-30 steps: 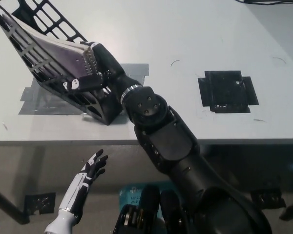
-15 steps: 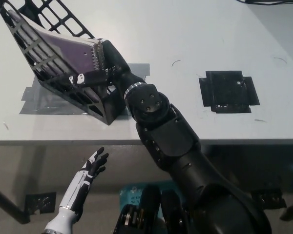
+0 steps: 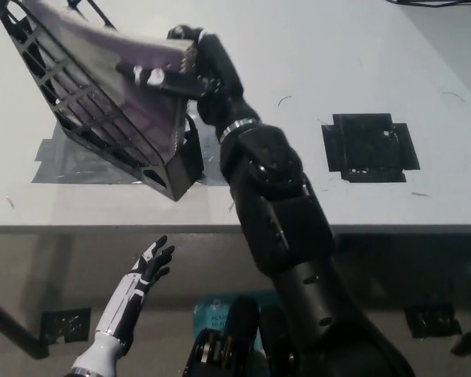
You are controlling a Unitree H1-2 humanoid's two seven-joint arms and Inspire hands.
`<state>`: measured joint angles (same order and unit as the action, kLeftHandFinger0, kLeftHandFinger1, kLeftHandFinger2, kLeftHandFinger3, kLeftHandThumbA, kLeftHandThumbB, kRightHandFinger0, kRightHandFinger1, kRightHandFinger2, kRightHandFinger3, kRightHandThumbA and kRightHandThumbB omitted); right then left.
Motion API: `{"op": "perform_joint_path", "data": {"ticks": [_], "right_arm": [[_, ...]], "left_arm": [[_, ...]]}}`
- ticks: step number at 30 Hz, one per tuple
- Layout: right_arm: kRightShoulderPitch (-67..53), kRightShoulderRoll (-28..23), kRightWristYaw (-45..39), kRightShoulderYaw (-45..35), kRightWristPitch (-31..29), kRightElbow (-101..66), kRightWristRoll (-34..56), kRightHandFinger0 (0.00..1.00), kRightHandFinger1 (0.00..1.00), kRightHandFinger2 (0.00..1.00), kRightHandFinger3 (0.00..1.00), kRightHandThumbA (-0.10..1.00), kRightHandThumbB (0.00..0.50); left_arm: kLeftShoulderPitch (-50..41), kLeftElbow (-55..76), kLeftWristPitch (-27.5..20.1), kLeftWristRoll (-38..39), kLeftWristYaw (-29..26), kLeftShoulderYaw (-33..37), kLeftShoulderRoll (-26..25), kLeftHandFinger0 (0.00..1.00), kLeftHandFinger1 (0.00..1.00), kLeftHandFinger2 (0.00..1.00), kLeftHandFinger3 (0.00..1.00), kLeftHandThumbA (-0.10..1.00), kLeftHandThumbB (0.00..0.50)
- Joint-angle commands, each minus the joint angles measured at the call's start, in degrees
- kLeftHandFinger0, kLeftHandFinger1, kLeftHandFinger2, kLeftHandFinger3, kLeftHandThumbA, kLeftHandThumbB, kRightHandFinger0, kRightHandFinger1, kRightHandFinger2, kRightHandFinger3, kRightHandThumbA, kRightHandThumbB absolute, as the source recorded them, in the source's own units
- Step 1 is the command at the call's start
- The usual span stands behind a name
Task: A shelf with a book inside it is placed on the center of the desk infront of the robot. The robot uses its right hand to grab the book, take it out and hand it to a person.
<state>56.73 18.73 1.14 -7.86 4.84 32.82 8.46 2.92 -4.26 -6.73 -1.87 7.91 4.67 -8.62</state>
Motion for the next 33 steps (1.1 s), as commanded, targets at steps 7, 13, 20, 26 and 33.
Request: {"op": "perform_joint_path", "data": {"ticks": [7,13,20,26,33], "right_arm": [[5.2,2.9,1.6,-5.4,7.9,-21.5,14.4,0.0,0.0,0.0,0.0,1.0,0.059],[7.0,2.5,3.5,-10.2,8.4,-25.8,21.6,0.0,0.0,0.0,0.0,1.0,0.06],[8.6,0.4,9.1,-16.4,10.0,-29.9,27.1,0.0,0.0,0.0,0.0,1.0,0.046],[9.3,-2.5,13.6,-22.9,12.0,-30.8,33.6,0.0,0.0,0.0,0.0,1.0,0.037],[5.8,-5.7,15.3,-29.9,15.2,-26.9,41.9,0.0,0.0,0.0,0.0,1.0,0.024]], "left_arm": [[1.0,0.6,-1.2,2.0,1.8,-0.1,-0.9,1.0,1.0,1.0,1.0,1.0,0.251],[0.6,1.7,0.7,2.5,2.0,-0.2,-0.8,1.0,1.0,1.0,1.0,0.99,0.257],[0.5,1.5,-0.4,1.6,1.5,-0.2,-0.8,1.0,1.0,1.0,1.0,1.0,0.232],[0.2,1.5,-0.5,1.5,1.3,-0.3,-0.8,1.0,1.0,1.0,1.0,1.0,0.236],[-0.1,0.6,-1.5,1.0,1.1,-0.3,-1.0,1.0,1.0,1.0,1.0,1.0,0.225]]}}
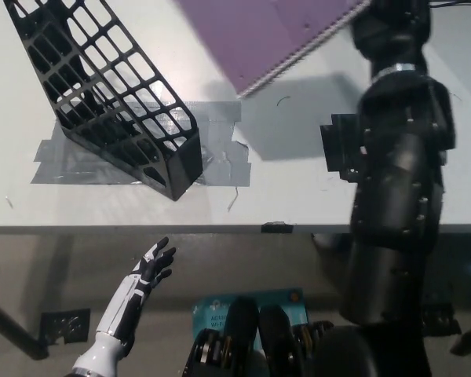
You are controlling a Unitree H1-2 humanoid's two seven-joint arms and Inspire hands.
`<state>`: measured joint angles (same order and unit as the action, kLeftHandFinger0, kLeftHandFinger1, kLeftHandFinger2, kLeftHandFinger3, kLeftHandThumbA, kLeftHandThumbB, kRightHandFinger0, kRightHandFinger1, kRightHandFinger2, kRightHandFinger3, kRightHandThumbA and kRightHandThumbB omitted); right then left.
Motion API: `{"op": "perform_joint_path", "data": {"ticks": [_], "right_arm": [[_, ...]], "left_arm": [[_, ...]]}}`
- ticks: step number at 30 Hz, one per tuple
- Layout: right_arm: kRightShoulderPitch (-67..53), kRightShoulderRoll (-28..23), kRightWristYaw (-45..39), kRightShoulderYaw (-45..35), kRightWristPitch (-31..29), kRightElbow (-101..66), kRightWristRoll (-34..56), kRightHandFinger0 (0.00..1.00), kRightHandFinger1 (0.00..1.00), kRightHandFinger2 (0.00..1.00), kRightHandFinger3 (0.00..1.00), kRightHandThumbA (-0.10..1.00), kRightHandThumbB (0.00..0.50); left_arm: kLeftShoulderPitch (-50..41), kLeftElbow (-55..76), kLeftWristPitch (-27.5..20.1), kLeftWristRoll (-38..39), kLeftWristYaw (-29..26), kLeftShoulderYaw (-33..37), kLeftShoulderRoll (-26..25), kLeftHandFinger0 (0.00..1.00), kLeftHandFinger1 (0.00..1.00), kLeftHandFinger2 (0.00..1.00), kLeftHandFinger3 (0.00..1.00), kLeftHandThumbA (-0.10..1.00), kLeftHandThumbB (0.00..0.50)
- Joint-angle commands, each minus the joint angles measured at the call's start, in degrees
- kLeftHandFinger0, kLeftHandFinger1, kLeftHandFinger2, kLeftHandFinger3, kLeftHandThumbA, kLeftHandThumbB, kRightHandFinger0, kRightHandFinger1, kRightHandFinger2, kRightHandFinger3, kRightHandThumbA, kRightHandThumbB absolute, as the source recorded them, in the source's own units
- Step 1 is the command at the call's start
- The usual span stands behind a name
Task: A shelf with a book inside it is placed on the center of the desk infront of the robot. The robot uses its right hand to grab the book, take it out and hand it to a person.
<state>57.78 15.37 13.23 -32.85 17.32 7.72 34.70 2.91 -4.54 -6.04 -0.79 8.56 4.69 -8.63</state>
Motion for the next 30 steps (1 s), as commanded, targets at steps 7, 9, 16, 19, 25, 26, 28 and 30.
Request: {"op": "perform_joint_path", "data": {"ticks": [7,9,16,19,25,26,28,30], "right_arm": [[-0.2,-1.1,3.0,-7.2,2.8,3.8,16.6,0.0,0.0,0.0,0.0,1.0,0.0],[-2.0,-0.5,1.9,-7.8,2.8,6.5,17.5,0.0,0.0,0.0,0.0,1.0,0.0],[-4.3,-0.8,0.3,-9.4,1.0,20.3,18.9,0.0,0.0,0.0,0.0,1.0,0.005],[-4.1,-1.8,0.1,-10.2,-0.9,27.2,18.9,0.0,0.0,0.0,0.02,1.0,0.02],[-5.6,-1.9,-1.6,-9.7,-4.4,35.2,18.0,0.0,0.0,0.0,0.1,1.0,0.018],[-5.9,-2.1,-2.2,-9.6,-5.0,36.6,17.9,0.0,0.0,0.0,0.08,1.0,0.019],[-6.0,-2.4,-2.1,-9.5,-5.4,37.7,17.8,0.0,0.0,0.0,0.13,1.0,0.031],[-5.8,-3.1,-2.8,-9.5,-6.1,39.3,17.8,0.0,0.0,0.04,0.22,1.0,0.059]], "left_arm": [[0.2,0.9,-2.1,0.1,0.5,-0.5,-0.9,1.0,1.0,1.0,1.0,1.0,0.23],[0.1,1.1,-1.6,0.8,0.7,-0.6,-0.8,1.0,1.0,1.0,1.0,1.0,0.235],[0.0,1.1,-1.8,0.7,0.7,-0.6,-0.7,1.0,1.0,1.0,1.0,1.0,0.236],[-0.1,1.4,-1.4,0.7,0.6,-0.7,-0.7,1.0,1.0,1.0,1.0,1.0,0.244],[-2.6,2.7,-1.7,1.1,0.8,-0.8,-0.8,1.0,1.0,1.0,1.0,1.0,0.243],[-2.8,2.6,-1.8,1.2,0.8,-0.9,-0.8,1.0,1.0,1.0,1.0,1.0,0.229],[-2.9,2.7,-1.9,0.8,0.7,-0.8,-0.8,1.0,1.0,1.0,1.0,1.0,0.218],[-2.6,2.8,-1.5,0.7,0.6,-0.9,-0.8,1.0,1.0,1.0,1.0,1.0,0.218]]}}
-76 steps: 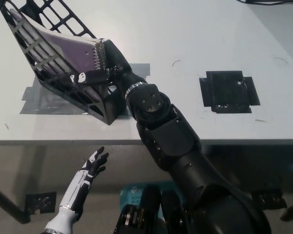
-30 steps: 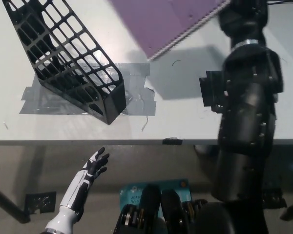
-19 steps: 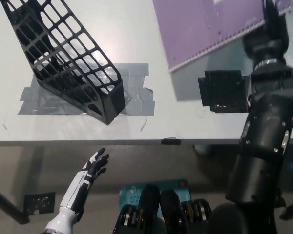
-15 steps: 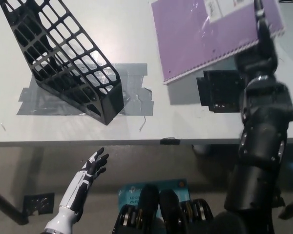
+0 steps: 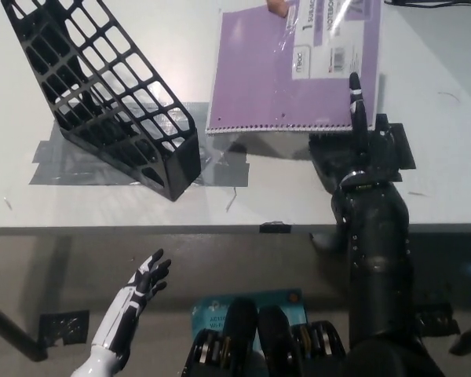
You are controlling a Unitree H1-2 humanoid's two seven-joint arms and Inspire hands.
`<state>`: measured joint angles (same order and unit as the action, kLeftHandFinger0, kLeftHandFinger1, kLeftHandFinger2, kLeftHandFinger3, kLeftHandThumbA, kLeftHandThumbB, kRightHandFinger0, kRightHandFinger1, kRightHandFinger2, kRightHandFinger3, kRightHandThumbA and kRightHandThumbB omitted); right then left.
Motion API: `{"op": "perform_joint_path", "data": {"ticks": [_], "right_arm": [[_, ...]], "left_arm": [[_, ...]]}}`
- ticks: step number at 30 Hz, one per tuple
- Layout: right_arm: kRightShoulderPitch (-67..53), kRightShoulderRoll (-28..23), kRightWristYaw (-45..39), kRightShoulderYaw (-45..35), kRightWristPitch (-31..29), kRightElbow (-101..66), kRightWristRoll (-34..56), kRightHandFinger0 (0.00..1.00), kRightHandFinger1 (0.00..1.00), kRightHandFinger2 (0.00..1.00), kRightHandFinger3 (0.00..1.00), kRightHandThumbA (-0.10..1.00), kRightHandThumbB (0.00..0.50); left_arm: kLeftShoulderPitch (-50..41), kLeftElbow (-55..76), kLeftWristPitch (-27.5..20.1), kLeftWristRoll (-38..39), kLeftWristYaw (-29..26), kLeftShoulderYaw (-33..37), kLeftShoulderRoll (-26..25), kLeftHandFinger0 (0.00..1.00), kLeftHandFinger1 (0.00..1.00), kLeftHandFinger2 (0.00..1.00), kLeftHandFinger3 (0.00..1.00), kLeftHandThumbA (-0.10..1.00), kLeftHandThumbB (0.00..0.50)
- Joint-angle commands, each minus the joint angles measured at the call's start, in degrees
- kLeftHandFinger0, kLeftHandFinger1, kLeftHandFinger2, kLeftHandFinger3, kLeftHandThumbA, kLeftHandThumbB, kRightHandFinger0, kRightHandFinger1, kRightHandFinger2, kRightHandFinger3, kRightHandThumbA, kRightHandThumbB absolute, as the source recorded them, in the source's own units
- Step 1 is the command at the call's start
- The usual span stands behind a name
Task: A shelf with a book inside it is placed on the center of the desk infront of the robot. The robot uses its right hand to grab the book, take it out and hand it to a person.
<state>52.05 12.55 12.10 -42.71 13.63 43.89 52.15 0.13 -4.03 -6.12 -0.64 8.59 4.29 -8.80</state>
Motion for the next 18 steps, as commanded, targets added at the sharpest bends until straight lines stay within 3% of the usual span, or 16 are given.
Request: {"op": "perform_joint_path", "data": {"ticks": [1,2,3,4,5,6,7,13,18], "right_arm": [[-0.1,-0.5,-1.7,0.4,-2.7,3.5,0.4,0.0,0.0,0.04,0.22,1.0,0.059],[0.1,-0.7,-1.6,0.5,-3.3,3.8,0.1,0.0,0.0,0.08,0.29,1.0,0.074],[0.1,-1.0,-1.4,1.1,-4.7,3.6,-0.9,0.0,0.02,0.17,0.41,1.0,0.124],[-0.5,-0.9,-2.4,2.4,-6.0,2.7,-2.5,0.17,0.26,0.46,0.65,1.0,0.212],[-1.6,-0.6,-5.6,4.0,-7.0,1.0,-3.5,0.56,0.71,0.94,1.0,1.0,0.327],[-3.7,-0.5,-12.2,6.6,-6.3,-2.3,-3.7,0.94,1.0,1.0,1.0,1.0,0.314],[-4.4,-0.6,-15.3,8.5,-6.1,-4.3,-4.1,1.0,1.0,1.0,1.0,1.0,0.363],[-9.3,-2.2,-20.2,18.4,-5.2,-21.0,-7.1,1.0,1.0,1.0,1.0,1.0,0.46],[-13.7,-4.1,-19.9,25.0,-4.6,-37.0,-10.8,1.0,1.0,1.0,1.0,1.0,0.46]], "left_arm": [[0.2,2.3,-1.4,0.6,0.5,-0.5,-0.6,1.0,1.0,1.0,1.0,1.0,0.218],[0.7,2.1,-1.3,0.6,0.5,-0.5,-0.6,1.0,1.0,1.0,1.0,1.0,0.215],[1.2,1.8,-1.1,1.0,0.7,-0.5,-0.5,1.0,1.0,1.0,1.0,1.0,0.227],[1.4,1.7,-0.9,1.3,0.7,-0.6,-0.4,1.0,1.0,1.0,1.0,1.0,0.231],[1.4,1.7,-1.1,1.1,0.8,-0.6,-0.5,1.0,1.0,1.0,1.0,1.0,0.238],[1.4,1.7,-1.2,1.0,0.8,-0.6,-0.6,1.0,1.0,1.0,1.0,1.0,0.241],[1.7,1.5,-1.3,1.0,0.8,-0.7,-0.6,1.0,1.0,1.0,1.0,1.0,0.234],[2.1,1.5,-1.4,0.7,0.7,-0.7,-0.6,1.0,1.0,1.0,1.0,1.0,0.229],[2.1,1.6,-1.2,0.3,0.6,-0.6,-0.8,1.0,1.0,1.0,1.0,1.0,0.235]]}}
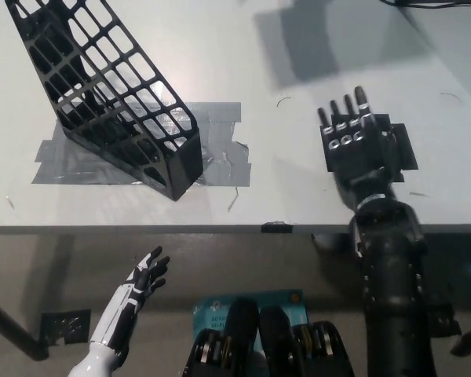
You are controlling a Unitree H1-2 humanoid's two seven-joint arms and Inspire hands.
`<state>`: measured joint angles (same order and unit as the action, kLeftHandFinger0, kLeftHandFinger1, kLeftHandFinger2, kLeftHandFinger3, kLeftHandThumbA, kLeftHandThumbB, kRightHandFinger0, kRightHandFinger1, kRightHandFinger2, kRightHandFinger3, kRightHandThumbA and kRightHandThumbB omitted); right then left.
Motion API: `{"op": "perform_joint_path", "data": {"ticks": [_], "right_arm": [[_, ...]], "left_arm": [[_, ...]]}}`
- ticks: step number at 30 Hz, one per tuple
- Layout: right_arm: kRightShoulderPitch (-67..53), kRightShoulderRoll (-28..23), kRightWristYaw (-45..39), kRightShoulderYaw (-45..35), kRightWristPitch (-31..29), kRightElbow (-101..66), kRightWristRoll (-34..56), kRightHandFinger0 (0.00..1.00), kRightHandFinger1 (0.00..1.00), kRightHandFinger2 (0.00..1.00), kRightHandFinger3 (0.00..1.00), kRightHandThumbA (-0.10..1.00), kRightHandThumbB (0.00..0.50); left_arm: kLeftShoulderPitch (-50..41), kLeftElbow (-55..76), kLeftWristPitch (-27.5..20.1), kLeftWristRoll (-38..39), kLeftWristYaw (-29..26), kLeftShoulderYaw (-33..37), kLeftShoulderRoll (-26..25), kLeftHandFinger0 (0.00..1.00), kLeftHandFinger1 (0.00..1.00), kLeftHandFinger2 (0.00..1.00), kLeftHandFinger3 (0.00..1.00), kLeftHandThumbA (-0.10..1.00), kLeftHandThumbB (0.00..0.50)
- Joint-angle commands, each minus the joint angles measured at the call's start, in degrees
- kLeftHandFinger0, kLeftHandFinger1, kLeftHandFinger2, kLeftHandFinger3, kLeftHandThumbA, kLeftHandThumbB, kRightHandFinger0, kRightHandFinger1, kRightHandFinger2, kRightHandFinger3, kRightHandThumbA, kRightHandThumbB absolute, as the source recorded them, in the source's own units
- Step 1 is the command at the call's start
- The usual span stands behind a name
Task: A shelf with a book inside it is placed on the center of the desk infront of the robot. The robot uses its right hand to grab the book, take it out and hand it to a person.
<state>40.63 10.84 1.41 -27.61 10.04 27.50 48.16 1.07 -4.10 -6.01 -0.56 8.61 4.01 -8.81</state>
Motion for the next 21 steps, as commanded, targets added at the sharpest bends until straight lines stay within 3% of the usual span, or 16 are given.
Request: {"op": "perform_joint_path", "data": {"ticks": [1,7,14,21], "right_arm": [[-3.2,-2.8,-8.6,11.4,-1.0,-23.8,-7.9,1.0,1.0,1.0,1.0,1.0,0.45],[-8.5,-5.5,-5.9,18.5,-1.4,-45.1,-17.4,1.0,1.0,1.0,1.0,1.0,0.441],[-17.4,-9.0,-7.1,24.0,-3.3,-61.3,-31.4,1.0,1.0,1.0,1.0,1.0,0.471],[-29.9,-13.0,-10.7,28.6,-10.5,-60.1,-38.4,1.0,1.0,1.0,1.0,1.0,0.407]], "left_arm": [[1.2,1.6,-1.4,0.3,0.7,-0.3,-0.8,1.0,1.0,1.0,1.0,1.0,0.236],[2.1,1.4,-1.2,0.9,0.7,-0.6,-0.6,1.0,1.0,1.0,1.0,1.0,0.233],[2.9,0.9,-1.6,0.0,0.5,-0.4,-0.9,1.0,1.0,1.0,1.0,1.0,0.236],[2.8,0.9,-1.5,0.1,0.6,-0.5,-1.0,1.0,1.0,1.0,1.0,1.0,0.235]]}}
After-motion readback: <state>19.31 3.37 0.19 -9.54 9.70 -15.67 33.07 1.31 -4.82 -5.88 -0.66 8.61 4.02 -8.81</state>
